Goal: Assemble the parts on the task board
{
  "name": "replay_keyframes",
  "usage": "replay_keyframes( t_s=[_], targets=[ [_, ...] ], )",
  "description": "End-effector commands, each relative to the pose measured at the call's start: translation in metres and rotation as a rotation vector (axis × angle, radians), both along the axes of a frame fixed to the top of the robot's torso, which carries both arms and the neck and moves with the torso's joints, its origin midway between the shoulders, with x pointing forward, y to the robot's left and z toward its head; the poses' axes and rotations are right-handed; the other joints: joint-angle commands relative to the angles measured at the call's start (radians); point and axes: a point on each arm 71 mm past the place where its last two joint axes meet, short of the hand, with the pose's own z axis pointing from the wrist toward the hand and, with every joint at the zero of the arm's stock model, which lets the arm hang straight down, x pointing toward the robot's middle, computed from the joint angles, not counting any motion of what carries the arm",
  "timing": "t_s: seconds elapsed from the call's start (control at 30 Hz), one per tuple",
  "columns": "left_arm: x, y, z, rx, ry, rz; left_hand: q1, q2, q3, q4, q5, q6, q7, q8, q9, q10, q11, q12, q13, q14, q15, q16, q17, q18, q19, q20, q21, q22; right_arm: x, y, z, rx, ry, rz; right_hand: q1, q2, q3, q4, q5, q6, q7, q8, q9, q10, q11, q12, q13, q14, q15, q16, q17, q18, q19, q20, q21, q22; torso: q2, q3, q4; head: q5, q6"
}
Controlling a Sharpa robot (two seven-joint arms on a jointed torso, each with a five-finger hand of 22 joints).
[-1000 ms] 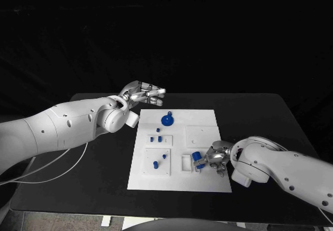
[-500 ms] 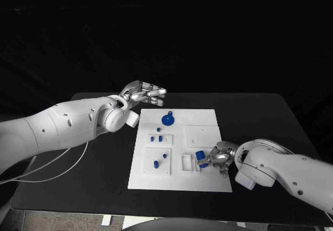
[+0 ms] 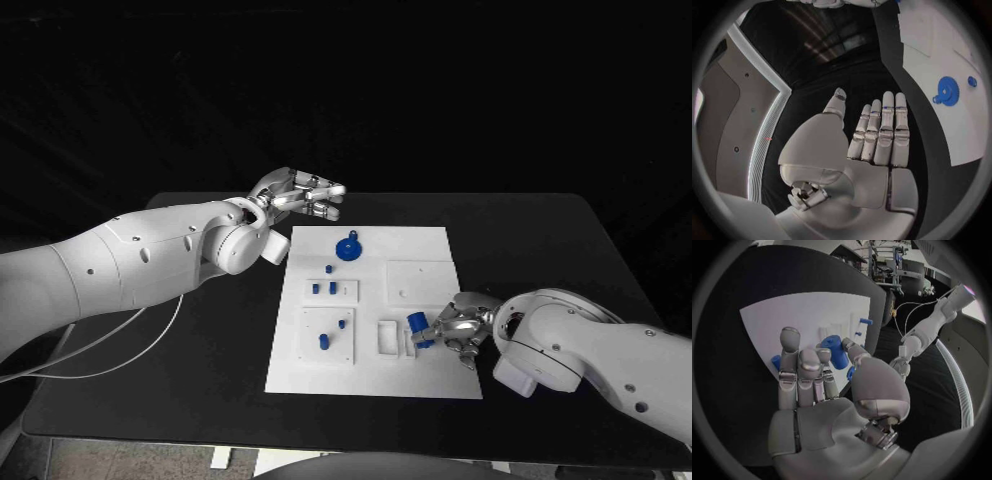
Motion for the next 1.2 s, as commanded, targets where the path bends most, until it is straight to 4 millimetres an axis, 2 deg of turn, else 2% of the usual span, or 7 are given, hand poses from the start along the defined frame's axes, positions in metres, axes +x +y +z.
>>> replay_keyframes(
  t_s=[0.03,0.63,0.83,1.2],
  targets=[
    [0.0,-0.002,0.0,-0.005,-0.001,-0.02,0.002,0.009,0.0,-0.005,0.004,0.001,0.006,0.003,0.001,-0.006,-0.001,-0.002,0.001,-0.001,0.0,-0.002,0.001,0.003,0.009,0.001,0.006,-0.001,-0.002,0.004,0.0,0.002,0.021,0.008,0.0,-0.004,-0.015,0.001,0.007,0.007,-0.001,0.002,-0.002,0.01,-0.003,0.001,0.002,0.002,-0.007,0.0,-0.001,-0.009,0.038,-0.006,0.0,0.004,0.001,0.0002,0.001,-0.001,-0.002],
    [0.0,-0.006,0.0,-0.006,0.002,-0.027,0.002,0.011,0.0,-0.005,0.005,0.001,0.006,0.003,0.001,-0.006,-0.001,-0.002,0.001,0.0,-0.001,-0.002,0.001,0.003,0.009,0.001,0.006,-0.003,-0.002,0.03,-0.007,0.018,0.067,0.052,0.001,0.0,-0.055,0.015,0.011,0.005,-0.001,0.002,-0.004,0.011,-0.002,0.002,0.006,0.002,-0.006,0.002,0.001,-0.009,0.04,-0.006,-0.004,0.011,0.001,0.0001,0.0025,0.006,-0.009],
    [-0.001,-0.007,0.0,-0.007,0.003,-0.032,0.001,0.013,-0.002,-0.005,0.004,0.001,0.006,0.003,0.001,-0.005,-0.001,-0.002,0.001,0.0,0.0,-0.003,0.001,0.003,0.009,0.001,0.007,-0.006,-0.001,0.033,-0.013,0.002,0.085,0.056,0.001,0.001,-0.061,0.017,0.009,0.004,0.0,0.002,-0.005,0.009,-0.002,-0.001,0.004,0.002,-0.006,0.001,0.0,-0.009,0.039,-0.006,-0.005,0.012,0.001,-0.0009,0.0011,0.009,-0.008],
    [-0.001,-0.007,0.0,-0.009,0.005,-0.037,0.002,0.015,-0.002,-0.006,0.004,0.003,0.01,0.003,0.001,-0.006,0.0,-0.002,0.001,0.0,0.0,-0.002,0.002,0.003,0.009,0.001,0.007,-0.007,-0.001,0.038,-0.018,-0.011,0.1,0.07,-0.001,0.0,-0.068,0.02,0.007,0.001,0.0,0.002,-0.005,0.008,-0.002,-0.001,0.005,0.002,-0.005,0.001,0.001,-0.009,0.039,-0.006,-0.006,0.013,0.001,0.0,0.0002,0.017,-0.01]
  ],
)
